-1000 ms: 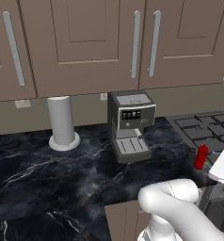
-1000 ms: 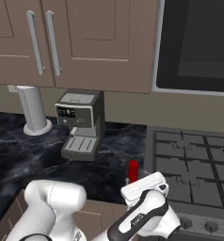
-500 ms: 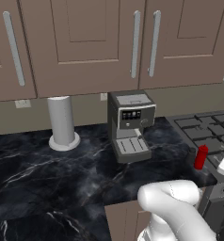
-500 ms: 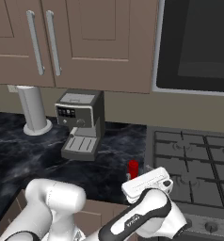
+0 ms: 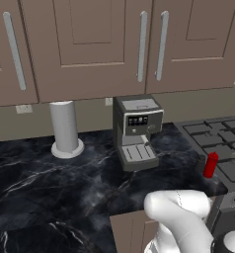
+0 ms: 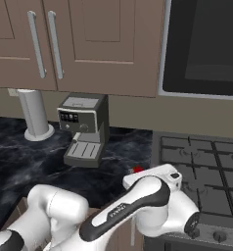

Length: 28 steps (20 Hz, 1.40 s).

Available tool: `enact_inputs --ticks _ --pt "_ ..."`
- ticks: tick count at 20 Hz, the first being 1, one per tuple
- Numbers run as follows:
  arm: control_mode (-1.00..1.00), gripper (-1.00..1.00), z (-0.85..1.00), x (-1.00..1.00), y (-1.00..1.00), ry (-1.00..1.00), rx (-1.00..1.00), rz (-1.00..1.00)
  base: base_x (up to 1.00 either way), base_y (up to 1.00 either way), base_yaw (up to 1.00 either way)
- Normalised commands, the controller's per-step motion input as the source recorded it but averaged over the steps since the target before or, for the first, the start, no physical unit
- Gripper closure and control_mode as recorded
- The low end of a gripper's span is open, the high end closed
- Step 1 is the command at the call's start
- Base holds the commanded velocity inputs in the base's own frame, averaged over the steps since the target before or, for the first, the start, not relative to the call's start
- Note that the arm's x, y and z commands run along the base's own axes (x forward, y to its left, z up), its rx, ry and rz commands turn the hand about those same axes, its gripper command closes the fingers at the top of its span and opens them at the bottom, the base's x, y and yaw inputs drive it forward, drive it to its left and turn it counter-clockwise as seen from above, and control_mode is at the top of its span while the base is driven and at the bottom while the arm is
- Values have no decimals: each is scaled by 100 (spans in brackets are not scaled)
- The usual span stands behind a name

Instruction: Take 2 condiments from the cabinet and move them on the counter near the stove.Make sure the condiments are lined up with each other, next to each other.

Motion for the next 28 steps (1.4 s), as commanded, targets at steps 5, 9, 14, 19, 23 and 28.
enact_inputs --ticks 5,9,14,19,23,28 --pt "-100 -100 50 0 31 50 -1 0 0 0 0" --pt "-100 -100 6 0 67 28 -11 -8 0 0 0" --pt "-100 -100 2 -2 66 1 -13 -11 0 0 0" --pt "-100 -100 14 -5 57 0 -13 -11 0 0 0" --pt "-100 -100 29 0 45 7 -15 -10 0 0 0" --pt "-100 -100 38 0 33 17 -15 -9 0 0 0"
